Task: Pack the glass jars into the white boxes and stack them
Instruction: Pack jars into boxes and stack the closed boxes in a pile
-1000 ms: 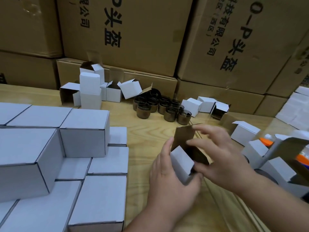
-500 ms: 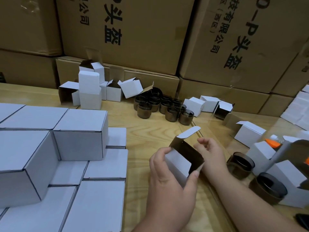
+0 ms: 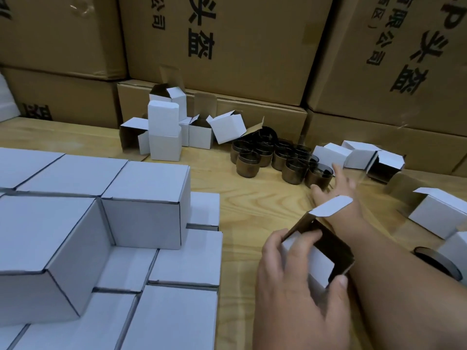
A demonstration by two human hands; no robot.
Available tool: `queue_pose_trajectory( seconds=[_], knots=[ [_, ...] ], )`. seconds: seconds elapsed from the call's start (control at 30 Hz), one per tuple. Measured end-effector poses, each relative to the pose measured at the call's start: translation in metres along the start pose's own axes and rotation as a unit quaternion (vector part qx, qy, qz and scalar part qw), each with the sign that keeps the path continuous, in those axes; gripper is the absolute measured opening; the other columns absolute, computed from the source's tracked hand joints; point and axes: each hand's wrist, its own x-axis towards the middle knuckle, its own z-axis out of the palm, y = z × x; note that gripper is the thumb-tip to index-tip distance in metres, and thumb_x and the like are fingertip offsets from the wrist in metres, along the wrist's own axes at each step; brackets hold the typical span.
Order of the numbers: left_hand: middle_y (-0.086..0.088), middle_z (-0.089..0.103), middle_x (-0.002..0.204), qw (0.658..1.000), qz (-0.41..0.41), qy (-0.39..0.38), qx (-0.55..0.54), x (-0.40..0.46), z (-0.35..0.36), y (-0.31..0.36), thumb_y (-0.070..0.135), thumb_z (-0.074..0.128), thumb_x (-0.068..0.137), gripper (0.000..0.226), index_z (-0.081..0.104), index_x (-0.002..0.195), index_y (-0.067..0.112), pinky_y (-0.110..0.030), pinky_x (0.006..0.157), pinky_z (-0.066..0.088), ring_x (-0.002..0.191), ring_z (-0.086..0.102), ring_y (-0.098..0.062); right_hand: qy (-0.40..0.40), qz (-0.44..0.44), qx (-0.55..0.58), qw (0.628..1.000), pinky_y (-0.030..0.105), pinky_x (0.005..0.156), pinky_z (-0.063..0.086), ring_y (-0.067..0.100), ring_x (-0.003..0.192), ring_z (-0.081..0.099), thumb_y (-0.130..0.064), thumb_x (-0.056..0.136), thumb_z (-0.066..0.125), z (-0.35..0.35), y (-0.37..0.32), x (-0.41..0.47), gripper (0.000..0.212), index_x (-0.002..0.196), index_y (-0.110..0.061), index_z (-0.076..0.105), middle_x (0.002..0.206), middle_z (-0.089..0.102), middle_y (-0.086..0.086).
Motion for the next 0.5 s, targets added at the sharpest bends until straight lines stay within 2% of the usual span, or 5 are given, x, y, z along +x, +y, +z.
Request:
queue_pose_trajectory(
  seconds=[0.07,0.13,0.27,0.4,0.5],
  knots=[
    [0.046,0.011,0.142,1.000,-0.005,0.009,0.006,0.001,0.000,0.001,0.066,0.050,0.064,0.056,0.026,0.110,0.086,-0.029,0.102,0.045,0.129,0.031,0.013,-0.022,-0.009,-0.044,0.999,0.047,0.097,0.046,0.035,0.134,0.047,-0.044,0.092,0.065,0.006,0.001,0.010,0.075,0.156,-0.039,0.027,0.160,0.029,0.007],
    [0.045,0.013,0.141,1.000,-0.005,0.015,0.011,0.001,0.001,0.001,0.067,0.050,0.063,0.055,0.026,0.109,0.085,-0.029,0.100,0.046,0.127,0.034,0.013,-0.031,-0.009,-0.064,0.997,0.044,0.088,0.047,0.034,0.131,0.050,-0.048,0.091,0.066,0.009,0.001,0.014,0.069,0.151,-0.038,0.035,0.154,0.038,0.008],
    [0.046,0.012,0.141,1.000,0.012,0.025,0.013,-0.002,0.002,-0.002,0.066,0.051,0.065,0.058,0.024,0.115,0.079,-0.027,0.098,0.046,0.127,0.033,0.015,-0.004,-0.014,-0.046,0.999,0.036,0.075,0.047,0.025,0.106,0.058,-0.046,0.090,0.070,0.007,0.001,0.005,0.047,0.129,-0.029,0.050,0.127,0.058,0.005],
    [0.048,0.011,0.140,1.000,0.020,0.016,-0.001,-0.002,0.001,-0.003,0.065,0.050,0.067,0.059,0.020,0.117,0.077,-0.022,0.099,0.041,0.130,0.028,0.017,-0.017,-0.033,-0.004,0.999,0.044,0.079,0.056,0.020,0.096,0.059,-0.044,0.089,0.074,-0.001,0.002,-0.018,0.034,0.107,-0.032,0.048,0.109,0.060,-0.003],
    [0.044,0.015,0.140,1.000,0.021,-0.003,-0.013,-0.002,0.000,-0.005,0.065,0.049,0.069,0.057,0.020,0.117,0.075,-0.018,0.099,0.037,0.130,0.026,0.018,-0.032,-0.033,0.023,0.999,0.035,0.070,0.053,0.015,0.091,0.060,-0.039,0.087,0.076,-0.008,0.002,-0.039,0.034,0.103,-0.036,0.046,0.105,0.060,-0.006]
  ],
)
